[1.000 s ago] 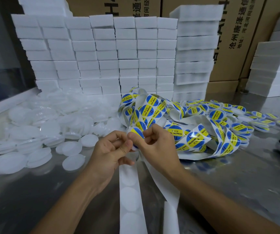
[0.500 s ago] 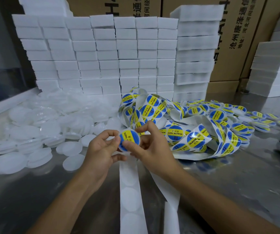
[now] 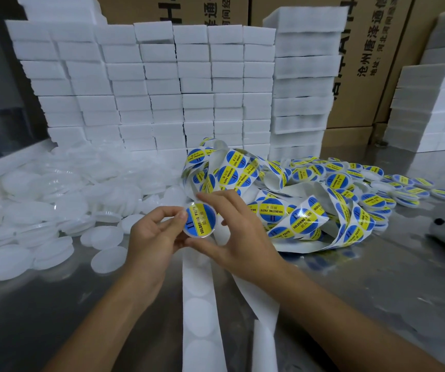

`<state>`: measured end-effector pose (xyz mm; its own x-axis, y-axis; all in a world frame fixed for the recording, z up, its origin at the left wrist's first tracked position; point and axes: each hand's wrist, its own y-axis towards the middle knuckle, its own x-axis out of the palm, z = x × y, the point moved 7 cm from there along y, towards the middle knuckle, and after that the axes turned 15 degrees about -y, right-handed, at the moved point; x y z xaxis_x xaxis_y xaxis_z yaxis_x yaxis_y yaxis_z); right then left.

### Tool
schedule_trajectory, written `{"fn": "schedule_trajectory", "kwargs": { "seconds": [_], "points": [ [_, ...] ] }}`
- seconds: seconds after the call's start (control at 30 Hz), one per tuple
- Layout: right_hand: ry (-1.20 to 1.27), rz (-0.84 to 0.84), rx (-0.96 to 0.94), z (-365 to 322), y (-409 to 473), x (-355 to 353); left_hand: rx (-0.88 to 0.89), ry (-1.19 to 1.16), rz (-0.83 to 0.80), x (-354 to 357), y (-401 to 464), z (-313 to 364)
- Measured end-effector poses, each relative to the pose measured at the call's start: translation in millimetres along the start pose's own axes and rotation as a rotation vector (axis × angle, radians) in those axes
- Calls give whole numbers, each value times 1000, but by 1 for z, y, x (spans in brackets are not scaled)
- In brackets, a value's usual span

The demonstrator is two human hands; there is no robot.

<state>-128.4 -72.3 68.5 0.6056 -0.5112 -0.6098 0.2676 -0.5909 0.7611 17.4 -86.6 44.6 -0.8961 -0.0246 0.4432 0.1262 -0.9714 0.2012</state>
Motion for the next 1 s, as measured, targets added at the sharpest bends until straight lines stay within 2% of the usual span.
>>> {"fn": "schedule_trajectory", "kwargs": {
  "seconds": [0.1, 0.17, 0.3, 0.43, 0.57, 0.73, 0.93, 1.0],
  "points": [
    [-3, 63, -33, 0, 2, -7, 42, 21, -11, 0, -1, -1],
    [2, 95, 17, 12, 6, -15, 83, 77, -38, 2, -2, -3],
    [-26, 120, 340, 74, 28, -39, 149, 310, -157, 16, -5, -16],
    [-235, 123, 568, 152, 52, -71, 144, 542, -321, 30, -13, -36],
    [-513, -26, 694, 213, 53, -83, 144, 625, -371, 32, -15, -42],
    [-641, -129, 737, 246, 34, -74, 80, 667, -349, 26, -9, -48],
    [-642, -81, 729, 253, 28, -71, 78, 658, -365, 25, -10, -51],
    [-665, -114, 766, 258, 28, -71, 90, 669, -385, 27, -13, -52]
  ]
}}
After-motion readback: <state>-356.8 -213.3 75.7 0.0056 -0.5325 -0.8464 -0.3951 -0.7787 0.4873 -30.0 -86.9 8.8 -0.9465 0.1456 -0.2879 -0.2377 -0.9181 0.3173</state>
